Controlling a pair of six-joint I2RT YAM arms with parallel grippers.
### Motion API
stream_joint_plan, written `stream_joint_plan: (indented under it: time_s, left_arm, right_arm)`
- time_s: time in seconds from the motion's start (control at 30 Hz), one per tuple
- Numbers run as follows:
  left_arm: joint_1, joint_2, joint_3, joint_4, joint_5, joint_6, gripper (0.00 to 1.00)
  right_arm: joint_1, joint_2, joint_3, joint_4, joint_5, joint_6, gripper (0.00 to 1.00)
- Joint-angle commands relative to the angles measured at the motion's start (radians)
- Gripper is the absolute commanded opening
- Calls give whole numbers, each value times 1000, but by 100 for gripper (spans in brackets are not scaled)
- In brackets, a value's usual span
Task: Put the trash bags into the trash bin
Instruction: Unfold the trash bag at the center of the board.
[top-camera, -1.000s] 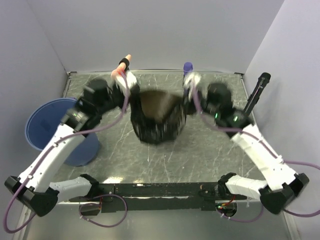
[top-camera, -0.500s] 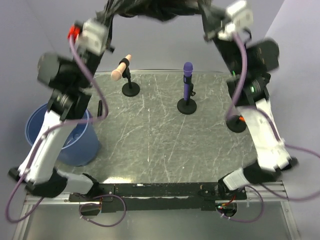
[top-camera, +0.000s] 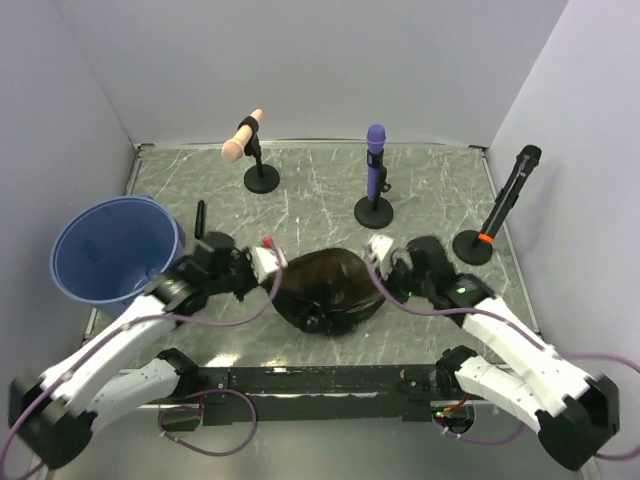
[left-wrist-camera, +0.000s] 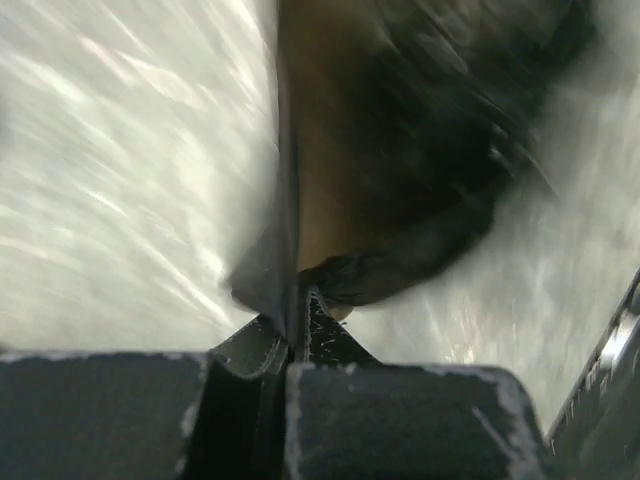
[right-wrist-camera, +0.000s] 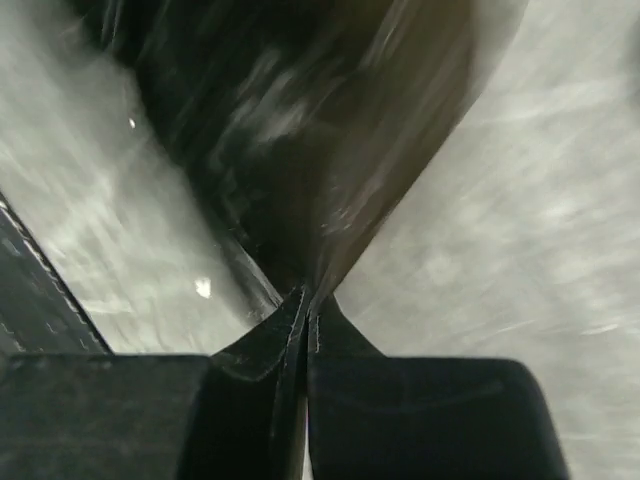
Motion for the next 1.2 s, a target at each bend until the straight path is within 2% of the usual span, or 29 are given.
stream_joint_plan:
  time_s: [0.0,0.1,0.2,0.27,0.3,0.37,0.4,0.47,0.53,0.6,0.7,0.73,0.77,0.8,0.83,0.9,0.97,1.03,1.1,1.17]
  left_arm:
    - [-9,-80,246,200,-48,-98,1]
    - [0,190,563,158,-249,-146,1]
    - [24,365,933,192,-382,-80,1]
    - [28,433,1128,284,-448,-16,1]
    - [29,452,1212,359,-468,1,1]
    - [28,441,1280,559,-464,35,1]
    - [29,418,1268,656,-417,60,1]
    - [25,375,1218,831,-342,121,1]
    - [2,352,1170,879,-321,175,1]
    - [-5,331,1108,821,-327,184,1]
    - [-2,245,780,714,-381,125,1]
    - [-1,228,622,612,-351,105,1]
    - [-1,231,509,427,-249,113,1]
    - [-11,249,416,169,-128,168,1]
    - [-27,274,330,-18,-25,229,1]
    - [-66,292,288,-231,27,143,1]
    - [-67,253,325,-253,-5,24,1]
    - [-64,196,395,-206,-30,12,1]
    - [-64,167,463,-27,-149,-37,1]
    - [-64,201,547,162,-304,-38,1]
  right_arm:
    - [-29,12,351,150,26,45,0]
    - [-95,281,706,164,93,110,0]
    - [-144,531,1166,161,162,127,0]
    - [-148,664,1501,159,189,85,0]
    - [-148,704,1646,211,190,70,0]
    - [-147,726,1775,351,155,35,0]
    - [-136,705,1759,455,144,10,0]
    - [-121,601,1603,666,106,-39,0]
    - [-103,498,1432,774,68,-92,0]
    - [-81,434,1291,760,49,-136,0]
    - [-60,337,884,646,66,-211,0]
    - [-47,334,737,547,116,-222,0]
    - [-40,359,647,385,150,-190,0]
    - [-41,405,578,157,80,-133,0]
    - [-56,407,500,24,-10,-93,0]
    - [-61,249,277,-31,-160,-68,0]
    - [-55,72,214,-51,-242,-91,0]
    - [-55,-20,212,28,-207,-59,0]
    - [-56,25,299,122,-125,-33,0]
    - [-61,189,507,151,-36,2,0]
